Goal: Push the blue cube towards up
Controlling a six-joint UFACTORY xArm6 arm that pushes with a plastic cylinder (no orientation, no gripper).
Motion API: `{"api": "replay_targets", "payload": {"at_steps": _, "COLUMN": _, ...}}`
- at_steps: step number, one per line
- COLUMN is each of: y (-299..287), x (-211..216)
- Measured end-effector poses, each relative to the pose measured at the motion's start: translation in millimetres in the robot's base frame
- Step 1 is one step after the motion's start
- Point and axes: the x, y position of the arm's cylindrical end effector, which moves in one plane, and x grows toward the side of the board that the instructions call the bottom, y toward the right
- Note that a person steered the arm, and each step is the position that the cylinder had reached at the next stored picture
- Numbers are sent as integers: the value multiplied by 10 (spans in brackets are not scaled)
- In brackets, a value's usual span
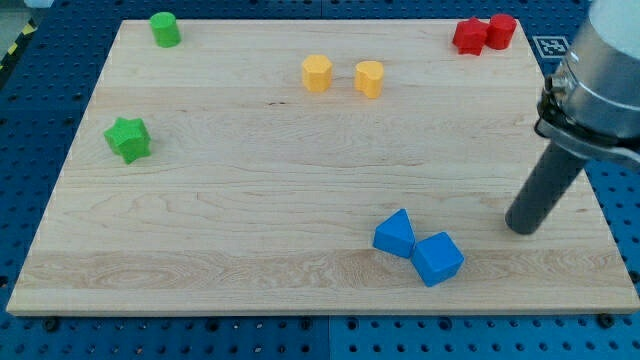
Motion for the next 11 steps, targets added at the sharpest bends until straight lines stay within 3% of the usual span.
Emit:
{"api": "replay_targets", "payload": {"at_steps": 3, "y": -156, "x": 671}}
{"api": "replay_targets", "payload": {"at_steps": 5, "y": -804, "x": 662}}
{"api": "replay_targets", "payload": {"at_steps": 9, "y": -1018, "x": 417}}
{"api": "replay_targets", "payload": {"at_steps": 11, "y": -998, "x": 3}}
